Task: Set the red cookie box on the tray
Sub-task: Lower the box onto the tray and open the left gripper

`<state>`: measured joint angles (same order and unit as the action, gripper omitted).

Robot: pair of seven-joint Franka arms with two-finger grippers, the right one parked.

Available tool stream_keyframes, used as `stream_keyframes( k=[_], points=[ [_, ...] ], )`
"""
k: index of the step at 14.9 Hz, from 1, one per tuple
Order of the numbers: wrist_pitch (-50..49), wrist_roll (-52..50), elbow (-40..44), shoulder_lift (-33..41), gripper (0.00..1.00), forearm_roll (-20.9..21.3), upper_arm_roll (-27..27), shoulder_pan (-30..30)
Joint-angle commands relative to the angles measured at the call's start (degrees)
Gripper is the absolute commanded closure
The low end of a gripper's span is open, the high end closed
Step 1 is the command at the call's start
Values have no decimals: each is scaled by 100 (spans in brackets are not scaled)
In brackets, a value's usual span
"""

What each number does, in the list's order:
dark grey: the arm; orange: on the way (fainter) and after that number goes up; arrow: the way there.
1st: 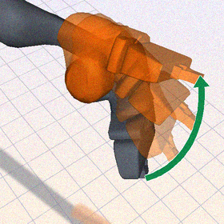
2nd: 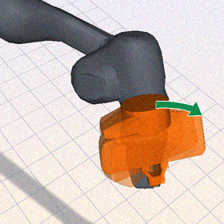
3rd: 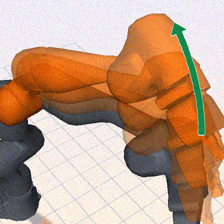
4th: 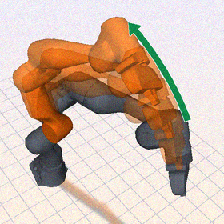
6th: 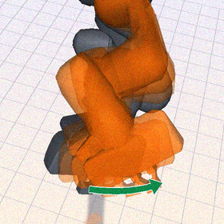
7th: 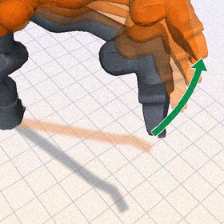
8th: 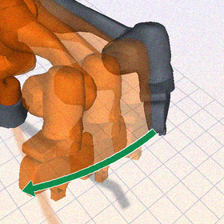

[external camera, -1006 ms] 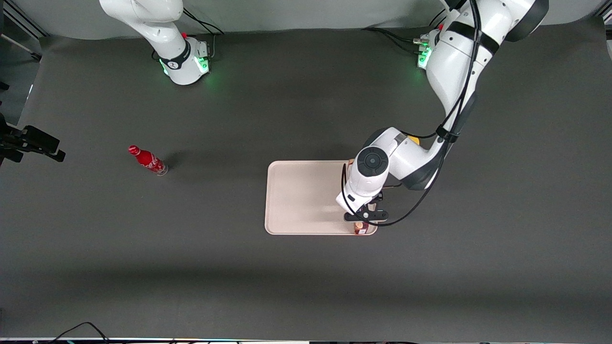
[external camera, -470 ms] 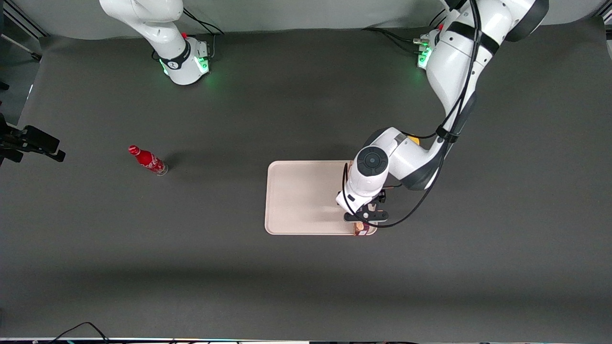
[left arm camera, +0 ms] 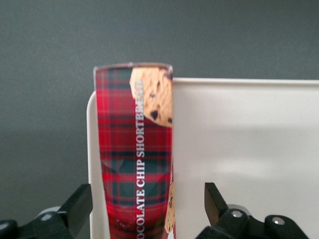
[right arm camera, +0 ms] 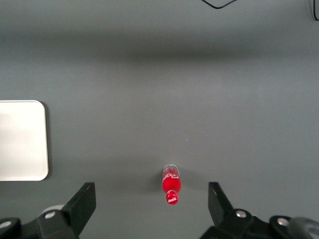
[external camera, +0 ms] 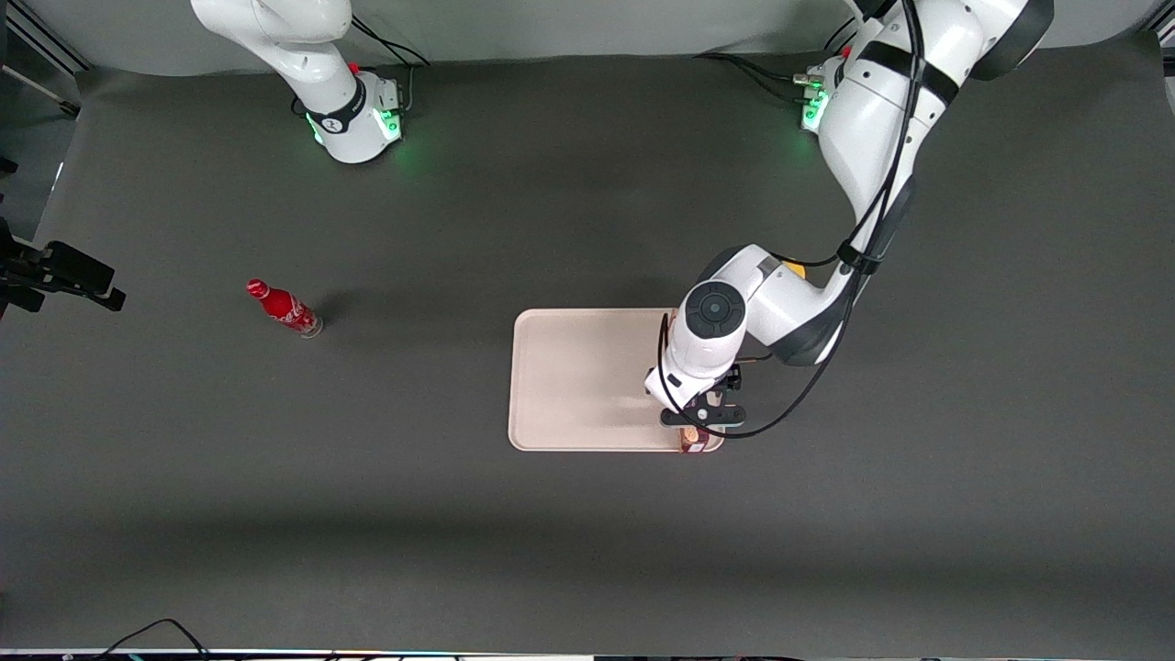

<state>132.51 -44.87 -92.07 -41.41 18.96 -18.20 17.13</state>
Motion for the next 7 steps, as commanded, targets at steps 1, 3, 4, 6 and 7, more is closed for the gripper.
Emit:
stream_keyframes(
  k=[1, 3, 4, 6, 7],
  points=[
    [-521, 109, 66, 544, 0, 73, 1, -87],
    [-1137, 827, 57, 1036, 0, -101, -8, -174],
    [-1479, 1118, 57, 1317, 0, -381, -8, -262],
    [-2156, 1925, 57, 1906, 0, -1057, 18, -508],
    [-2516, 2400, 57, 2196, 0, -1252, 19, -709]
  ],
)
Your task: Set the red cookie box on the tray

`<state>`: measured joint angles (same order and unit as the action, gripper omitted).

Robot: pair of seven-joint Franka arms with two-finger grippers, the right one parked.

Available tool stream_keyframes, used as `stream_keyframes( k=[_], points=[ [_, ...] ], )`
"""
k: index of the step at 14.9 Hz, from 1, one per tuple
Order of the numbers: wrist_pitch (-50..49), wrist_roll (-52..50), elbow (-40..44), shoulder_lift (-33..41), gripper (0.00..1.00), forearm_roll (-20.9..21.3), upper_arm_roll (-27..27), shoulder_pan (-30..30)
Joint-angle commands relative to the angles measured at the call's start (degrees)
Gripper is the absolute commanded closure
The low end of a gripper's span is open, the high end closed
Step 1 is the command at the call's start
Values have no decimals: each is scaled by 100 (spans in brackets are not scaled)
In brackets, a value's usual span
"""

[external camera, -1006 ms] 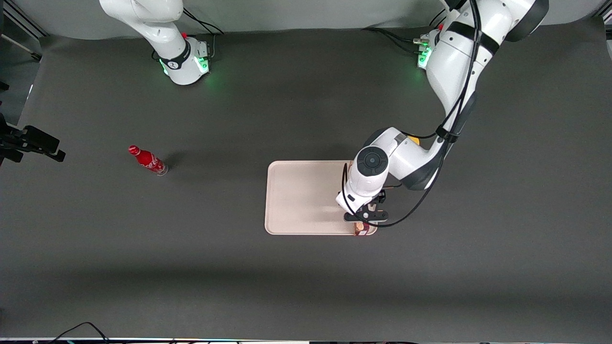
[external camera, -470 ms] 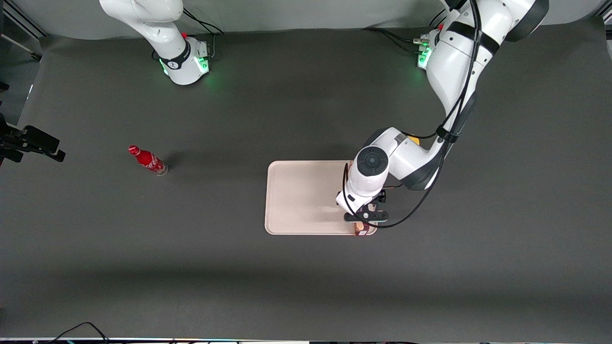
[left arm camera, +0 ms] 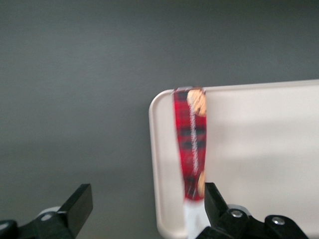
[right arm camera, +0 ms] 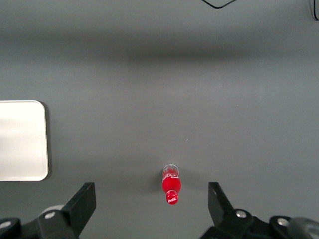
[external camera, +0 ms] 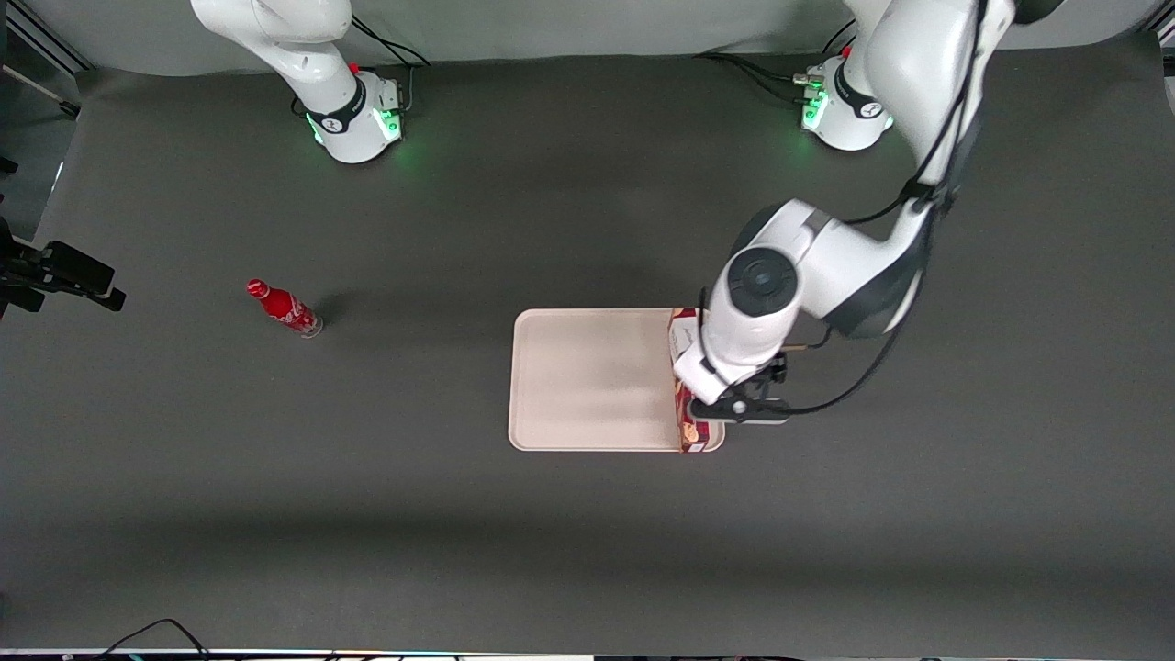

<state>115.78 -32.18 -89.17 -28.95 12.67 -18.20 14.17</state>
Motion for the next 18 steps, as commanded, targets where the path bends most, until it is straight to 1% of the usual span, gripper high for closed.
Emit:
stream_keyframes(
  k=[1, 2, 3, 5, 7, 9, 12, 13, 15, 18],
  points=[
    [-1177, 1501, -224, 1214, 0, -729, 27, -650],
    [-1467, 1739, -224, 1460, 0, -817, 79, -818],
    [-1731, 1925, -215, 1662, 0, -844, 271, -855],
    [-2084, 2486, -233, 2041, 0, -853, 806, -846],
    [-2226, 2708, -268, 2253, 0, -1002, 1325, -855],
    [-2182, 2744, -417, 2428, 0, -1012, 1634, -864],
    [-2235, 2761, -479, 2719, 0, -986, 1767, -873],
    [-2191, 2761, -462, 2737, 0, -951, 1767, -890],
    [-2164, 2761, -418, 2737, 0, -976, 1741, -1135],
    [-2348, 2665, -417, 2868, 0, -1012, 1705, -1101]
  ],
)
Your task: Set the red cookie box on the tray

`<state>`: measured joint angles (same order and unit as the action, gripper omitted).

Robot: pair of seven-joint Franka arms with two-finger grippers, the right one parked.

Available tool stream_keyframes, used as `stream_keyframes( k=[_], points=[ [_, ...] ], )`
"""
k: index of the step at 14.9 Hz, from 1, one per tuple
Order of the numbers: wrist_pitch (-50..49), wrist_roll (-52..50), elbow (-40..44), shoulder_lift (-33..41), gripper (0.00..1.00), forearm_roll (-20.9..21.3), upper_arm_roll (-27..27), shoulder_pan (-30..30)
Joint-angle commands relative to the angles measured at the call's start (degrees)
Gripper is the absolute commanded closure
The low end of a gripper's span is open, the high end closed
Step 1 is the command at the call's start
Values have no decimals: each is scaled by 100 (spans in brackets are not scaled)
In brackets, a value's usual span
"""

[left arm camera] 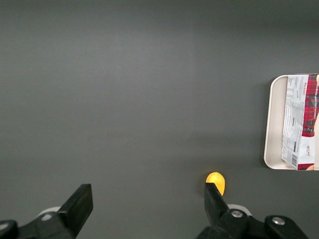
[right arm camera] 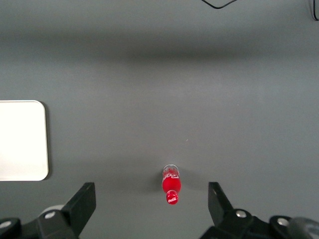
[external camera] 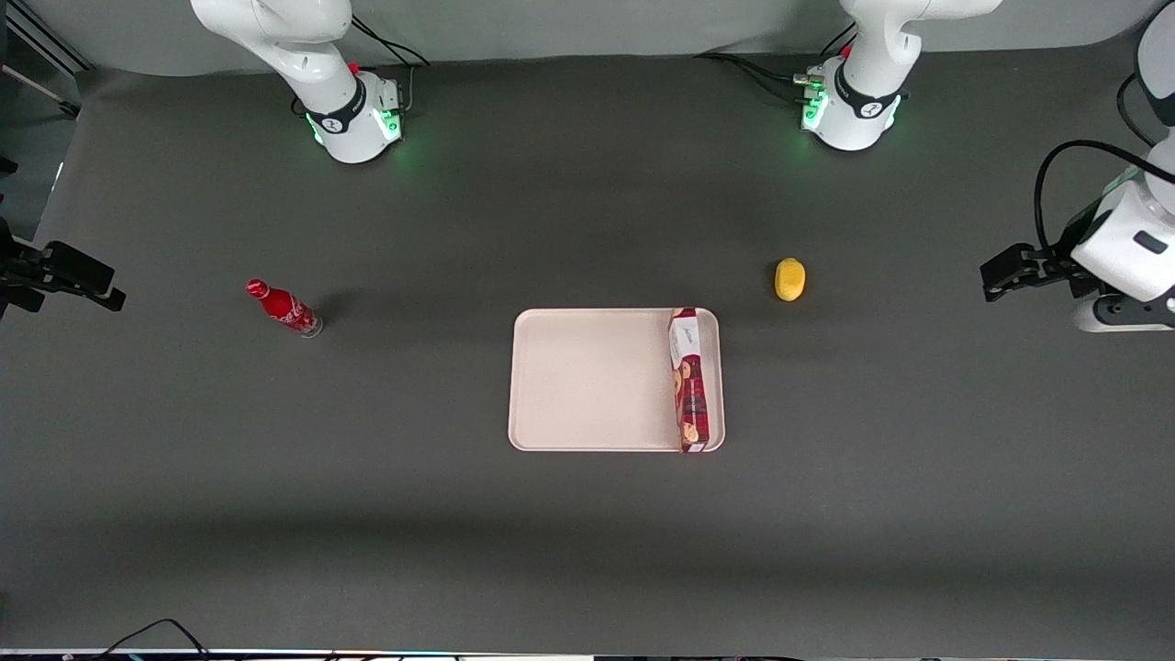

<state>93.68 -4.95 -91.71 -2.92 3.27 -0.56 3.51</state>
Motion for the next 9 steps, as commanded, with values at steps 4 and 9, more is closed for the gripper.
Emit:
stream_keyframes(
  k=[4, 9],
  points=[
    [-359, -286, -190, 371, 0, -81, -23, -17],
    [-342, 227, -137, 319, 0, -10, 3, -34]
  ],
)
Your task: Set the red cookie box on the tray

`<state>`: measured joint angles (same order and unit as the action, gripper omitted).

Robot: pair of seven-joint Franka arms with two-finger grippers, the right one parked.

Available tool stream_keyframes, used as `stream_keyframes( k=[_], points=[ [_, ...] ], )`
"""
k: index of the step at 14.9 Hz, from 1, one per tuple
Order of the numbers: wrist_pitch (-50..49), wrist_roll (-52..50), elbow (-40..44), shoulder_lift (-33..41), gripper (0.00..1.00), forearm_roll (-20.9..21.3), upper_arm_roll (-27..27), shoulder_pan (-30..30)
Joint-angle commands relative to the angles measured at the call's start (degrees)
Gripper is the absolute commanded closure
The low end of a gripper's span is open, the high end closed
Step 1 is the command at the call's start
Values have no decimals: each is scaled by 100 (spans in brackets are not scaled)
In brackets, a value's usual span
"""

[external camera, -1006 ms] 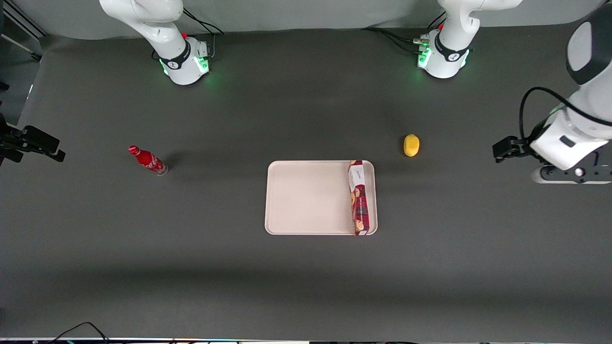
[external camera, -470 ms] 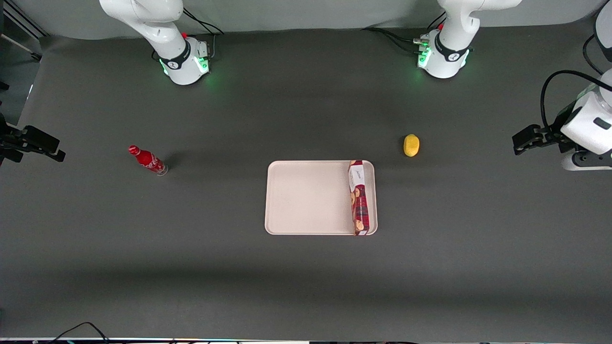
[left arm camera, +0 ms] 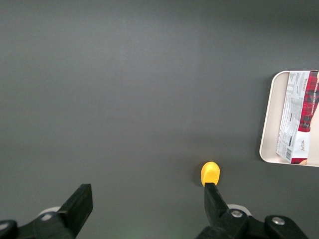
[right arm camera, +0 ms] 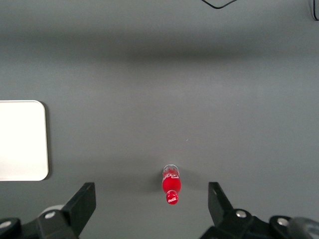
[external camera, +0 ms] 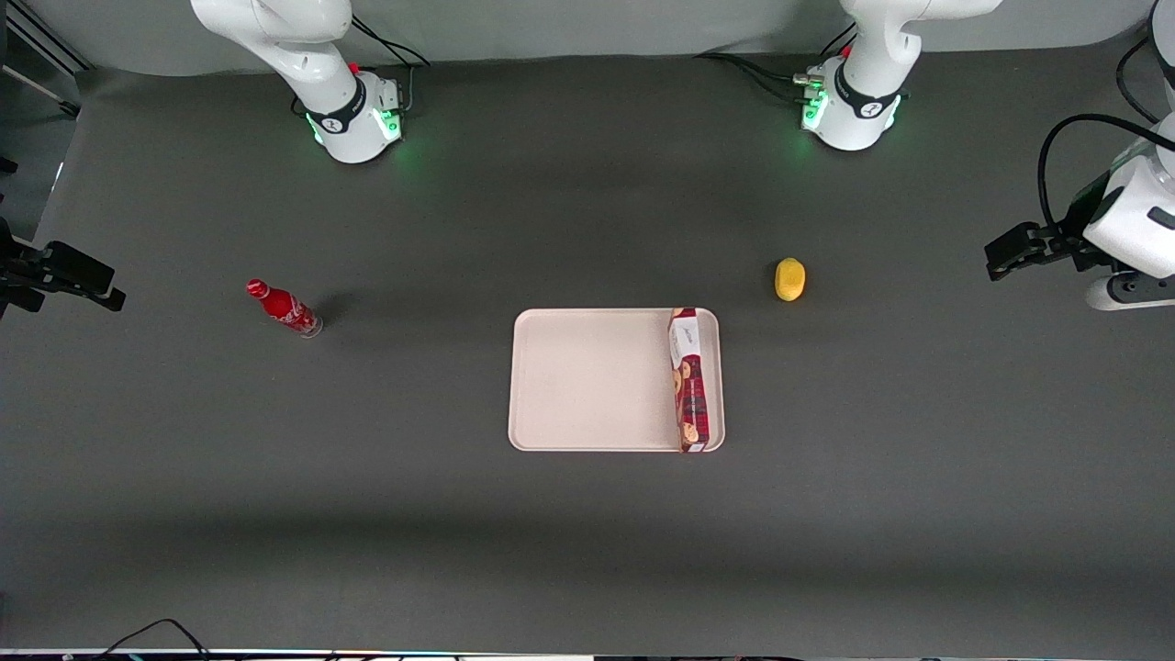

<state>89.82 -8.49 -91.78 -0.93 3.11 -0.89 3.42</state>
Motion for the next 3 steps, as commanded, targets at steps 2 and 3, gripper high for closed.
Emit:
stream_keyframes(
  k=[2, 3],
  points=[
    [35, 648, -95, 102, 0, -74, 115, -34],
    [-17, 604, -25, 84, 0, -65, 116, -34]
  ],
)
